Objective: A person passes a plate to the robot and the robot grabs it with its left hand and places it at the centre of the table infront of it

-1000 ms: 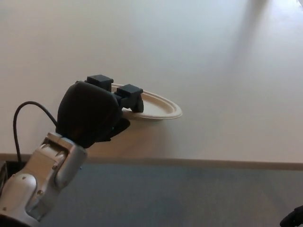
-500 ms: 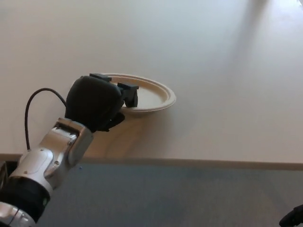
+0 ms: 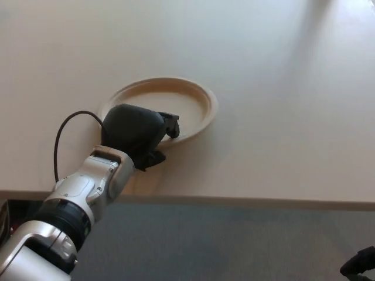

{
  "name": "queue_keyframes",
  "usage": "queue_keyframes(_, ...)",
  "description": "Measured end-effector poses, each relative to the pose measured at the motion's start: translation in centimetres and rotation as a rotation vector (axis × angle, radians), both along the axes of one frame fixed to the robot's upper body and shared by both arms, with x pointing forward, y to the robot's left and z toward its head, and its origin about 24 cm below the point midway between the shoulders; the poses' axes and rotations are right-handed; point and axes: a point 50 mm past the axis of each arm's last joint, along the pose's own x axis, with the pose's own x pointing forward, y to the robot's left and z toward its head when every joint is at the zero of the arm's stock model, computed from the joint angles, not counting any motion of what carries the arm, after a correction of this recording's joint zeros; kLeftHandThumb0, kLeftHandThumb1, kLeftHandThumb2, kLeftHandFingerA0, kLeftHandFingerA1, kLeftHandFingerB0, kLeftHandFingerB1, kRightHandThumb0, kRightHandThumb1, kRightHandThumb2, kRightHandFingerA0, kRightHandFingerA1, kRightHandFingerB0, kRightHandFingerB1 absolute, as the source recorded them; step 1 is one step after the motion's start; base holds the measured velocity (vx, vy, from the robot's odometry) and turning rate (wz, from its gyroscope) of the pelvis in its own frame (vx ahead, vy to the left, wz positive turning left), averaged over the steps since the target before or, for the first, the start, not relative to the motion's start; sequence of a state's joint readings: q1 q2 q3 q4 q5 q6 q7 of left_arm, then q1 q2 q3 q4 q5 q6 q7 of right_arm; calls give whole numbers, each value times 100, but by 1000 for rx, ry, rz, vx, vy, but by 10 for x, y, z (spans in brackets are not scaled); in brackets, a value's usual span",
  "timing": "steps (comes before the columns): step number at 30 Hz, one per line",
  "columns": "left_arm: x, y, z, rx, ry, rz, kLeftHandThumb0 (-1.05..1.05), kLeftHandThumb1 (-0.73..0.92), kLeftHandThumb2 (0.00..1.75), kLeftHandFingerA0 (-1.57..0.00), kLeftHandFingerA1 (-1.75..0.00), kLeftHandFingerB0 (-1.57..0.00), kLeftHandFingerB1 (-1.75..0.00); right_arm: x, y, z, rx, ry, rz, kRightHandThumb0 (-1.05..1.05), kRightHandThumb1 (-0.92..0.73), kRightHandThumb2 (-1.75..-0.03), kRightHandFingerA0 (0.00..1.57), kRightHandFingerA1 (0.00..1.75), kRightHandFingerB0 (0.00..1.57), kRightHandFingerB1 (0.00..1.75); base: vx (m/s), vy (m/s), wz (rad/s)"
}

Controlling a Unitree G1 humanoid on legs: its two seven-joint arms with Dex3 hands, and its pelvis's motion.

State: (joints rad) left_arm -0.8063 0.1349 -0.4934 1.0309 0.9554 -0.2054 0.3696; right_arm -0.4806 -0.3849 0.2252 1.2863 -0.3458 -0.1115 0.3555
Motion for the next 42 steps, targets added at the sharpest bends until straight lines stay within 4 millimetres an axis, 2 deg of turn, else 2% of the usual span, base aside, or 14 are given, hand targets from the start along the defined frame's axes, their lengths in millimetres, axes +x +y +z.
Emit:
queue_keyframes(15,7,-6,2,61,192,66,-104,73,63,0,-3,0,0,0,1,0,-3,0,7,-63,-77,-63,66,62,49,49,0,0,0)
queue_keyframes(16,7,-6,2,65,203,71,-98,55,100,0,-2,0,0,0,1,0,-2,0,7,-62,-77,-63,68,63,51,49,0,0,0)
queue_keyframes(20,8,-7,7,60,237,79,-97,56,99,0,-2,0,0,0,1,0,-2,-1,7,-61,-78,-63,66,62,51,49,0,0,0)
queue_keyframes(21,9,-8,11,50,235,76,-93,63,60,-40,-36,-24,-29,0,1,0,-1,-2,8,-62,-78,-63,66,61,48,47,0,0,0)
queue_keyframes(22,9,-10,16,34,229,68,-93,63,60,-40,-36,-24,-29,1,1,0,-1,-2,9,-62,-78,-63,66,61,48,47,0,0,0)
queue_keyframes(23,8,-11,20,16,210,59,-63,49,84,-72,-78,-45,-50,1,1,0,-1,-4,9,-62,-78,-63,71,61,49,47,0,0,0)
queue_keyframes(28,-6,-21,32,-88,104,-10,-44,76,63,-93,-106,-68,-57,2,1,1,-1,-8,12,-62,-77,-63,71,62,49,48,0,0,0)
queue_keyframes(29,-10,-23,36,-113,73,-28,-36,72,65,-80,-156,-56,-112,3,1,2,-1,-9,12,-63,-77,-63,67,63,49,48,0,0,0)
queue_keyframes(30,-13,-25,38,-127,52,-41,-36,72,65,-80,-156,-56,-112,3,1,2,-1,-10,12,-63,-77,-63,67,63,49,48,0,0,0)
queue_keyframes(31,-15,-26,41,-142,31,-54,-24,71,58,-74,-175,-39,-160,3,1,2,-1,-11,12,-62,-77,-63,70,63,50,49,0,0,0)
queue_keyframes(34,-27,-31,52,-199,-42,-101,-28,71,57,-75,-175,-48,-159,4,2,3,-1,-14,13,-61,-77,-63,68,63,48,48,0,0,0)
queue_keyframes(36,-33,-32,59,-229,-80,-123,-38,50,86,-113,-140,-81,-123,4,2,3,-1,-15,13,-61,-77,-63,68,62,48,48,0,0,0)
queue_keyframes(40,-52,-32,76,-300,-177,-178,-43,49,84,-115,-143,-89,-130,5,2,3,-1,-15,13,-59,-77,-62,69,63,47,48,0,0,0)
queue_keyframes(42,-59,-30,82,-327,-213,-194,-36,70,59,-82,-175,-61,-172,5,2,3,-1,-15,12,-60,-77,-62,66,61,47,47,0,0,0)
